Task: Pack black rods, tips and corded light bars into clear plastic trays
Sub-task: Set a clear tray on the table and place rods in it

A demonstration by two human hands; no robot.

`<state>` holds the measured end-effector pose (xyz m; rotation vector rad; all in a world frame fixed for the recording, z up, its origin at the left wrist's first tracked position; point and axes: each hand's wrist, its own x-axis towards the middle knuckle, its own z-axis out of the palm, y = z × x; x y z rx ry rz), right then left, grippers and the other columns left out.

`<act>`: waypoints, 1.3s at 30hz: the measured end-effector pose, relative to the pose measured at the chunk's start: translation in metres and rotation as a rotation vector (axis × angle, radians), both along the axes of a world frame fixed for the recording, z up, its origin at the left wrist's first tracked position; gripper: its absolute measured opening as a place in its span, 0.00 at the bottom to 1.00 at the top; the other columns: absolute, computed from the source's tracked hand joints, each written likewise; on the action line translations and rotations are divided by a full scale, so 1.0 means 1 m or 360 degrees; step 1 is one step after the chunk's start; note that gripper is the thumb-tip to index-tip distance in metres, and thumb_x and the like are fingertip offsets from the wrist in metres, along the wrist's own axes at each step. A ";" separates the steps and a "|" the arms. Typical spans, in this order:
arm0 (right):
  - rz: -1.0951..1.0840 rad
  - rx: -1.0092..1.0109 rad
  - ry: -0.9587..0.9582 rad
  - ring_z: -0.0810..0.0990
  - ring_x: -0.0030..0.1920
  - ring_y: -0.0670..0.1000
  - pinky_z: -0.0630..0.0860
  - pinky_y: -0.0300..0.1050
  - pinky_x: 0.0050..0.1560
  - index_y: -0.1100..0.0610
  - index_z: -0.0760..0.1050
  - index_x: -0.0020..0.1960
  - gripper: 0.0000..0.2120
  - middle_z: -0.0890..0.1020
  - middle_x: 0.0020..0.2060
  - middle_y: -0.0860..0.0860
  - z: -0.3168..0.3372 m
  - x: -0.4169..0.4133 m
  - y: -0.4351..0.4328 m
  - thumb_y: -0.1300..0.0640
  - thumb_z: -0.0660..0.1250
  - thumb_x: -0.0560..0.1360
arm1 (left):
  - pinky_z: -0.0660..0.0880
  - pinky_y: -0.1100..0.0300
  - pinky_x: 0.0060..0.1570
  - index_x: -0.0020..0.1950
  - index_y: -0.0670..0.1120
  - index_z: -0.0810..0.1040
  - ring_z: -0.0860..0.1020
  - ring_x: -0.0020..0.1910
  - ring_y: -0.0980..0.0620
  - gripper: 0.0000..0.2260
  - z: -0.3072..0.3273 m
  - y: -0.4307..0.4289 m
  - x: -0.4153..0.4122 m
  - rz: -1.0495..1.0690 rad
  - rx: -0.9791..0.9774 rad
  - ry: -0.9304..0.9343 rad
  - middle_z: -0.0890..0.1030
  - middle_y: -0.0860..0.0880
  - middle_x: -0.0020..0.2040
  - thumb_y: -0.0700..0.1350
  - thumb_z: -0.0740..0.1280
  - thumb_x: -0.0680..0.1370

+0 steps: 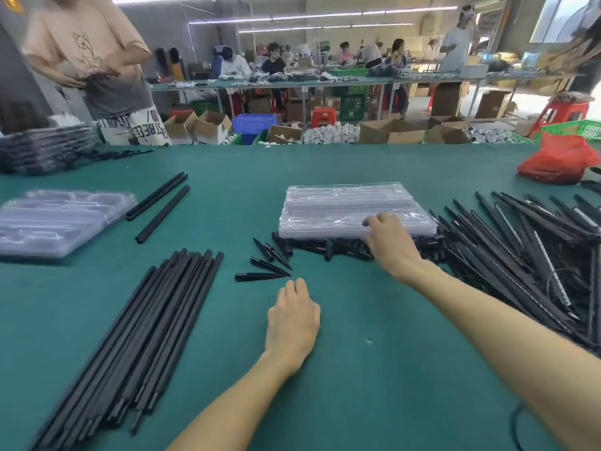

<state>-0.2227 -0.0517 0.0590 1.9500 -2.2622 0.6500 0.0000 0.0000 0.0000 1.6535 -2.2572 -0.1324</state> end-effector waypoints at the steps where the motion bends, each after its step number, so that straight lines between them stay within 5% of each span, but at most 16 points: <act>1: -0.0030 0.0019 0.0068 0.70 0.65 0.61 0.70 0.54 0.61 0.60 0.73 0.67 0.15 0.76 0.63 0.59 0.002 -0.002 -0.012 0.56 0.62 0.83 | 0.76 0.54 0.47 0.60 0.46 0.67 0.72 0.55 0.49 0.09 -0.002 -0.002 0.000 -0.0006 0.0005 0.0006 0.72 0.50 0.55 0.47 0.54 0.82; 12: -0.0063 0.0115 0.0008 0.79 0.51 0.61 0.77 0.53 0.51 0.61 0.81 0.49 0.08 0.82 0.51 0.57 0.012 -0.016 -0.050 0.68 0.64 0.78 | 0.75 0.54 0.43 0.56 0.47 0.66 0.71 0.51 0.50 0.07 -0.010 -0.007 -0.001 -0.0006 -0.0060 0.0014 0.71 0.51 0.51 0.47 0.54 0.82; 22: -0.0152 -0.0330 0.0387 0.69 0.50 0.59 0.68 0.51 0.49 0.64 0.72 0.52 0.20 0.74 0.50 0.60 0.013 -0.002 -0.063 0.79 0.56 0.66 | 0.73 0.57 0.39 0.55 0.48 0.66 0.71 0.48 0.52 0.06 -0.014 -0.009 0.000 0.0003 -0.0101 0.0003 0.71 0.52 0.49 0.48 0.54 0.82; 29: -0.0076 -0.0064 0.0520 0.67 0.52 0.58 0.66 0.48 0.50 0.62 0.74 0.56 0.21 0.72 0.52 0.58 0.004 -0.004 -0.057 0.77 0.61 0.67 | 0.75 0.57 0.41 0.55 0.48 0.67 0.71 0.48 0.52 0.06 -0.014 -0.009 0.000 0.0003 -0.0104 0.0009 0.71 0.53 0.49 0.48 0.54 0.82; 34: 0.0000 -0.0070 0.0603 0.63 0.47 0.56 0.63 0.48 0.46 0.62 0.73 0.47 0.15 0.71 0.49 0.57 0.003 -0.004 -0.038 0.77 0.61 0.65 | 0.75 0.57 0.41 0.55 0.48 0.67 0.71 0.48 0.52 0.06 -0.015 -0.010 0.000 0.0003 -0.0111 -0.0005 0.71 0.53 0.50 0.48 0.54 0.82; 39: 0.0137 -0.0204 0.0684 0.69 0.51 0.58 0.66 0.50 0.48 0.62 0.74 0.64 0.26 0.72 0.50 0.58 0.000 0.011 0.002 0.75 0.63 0.67 | 0.74 0.57 0.39 0.56 0.47 0.67 0.72 0.49 0.51 0.06 -0.017 -0.011 0.000 0.0002 -0.0109 0.0002 0.72 0.52 0.50 0.48 0.55 0.82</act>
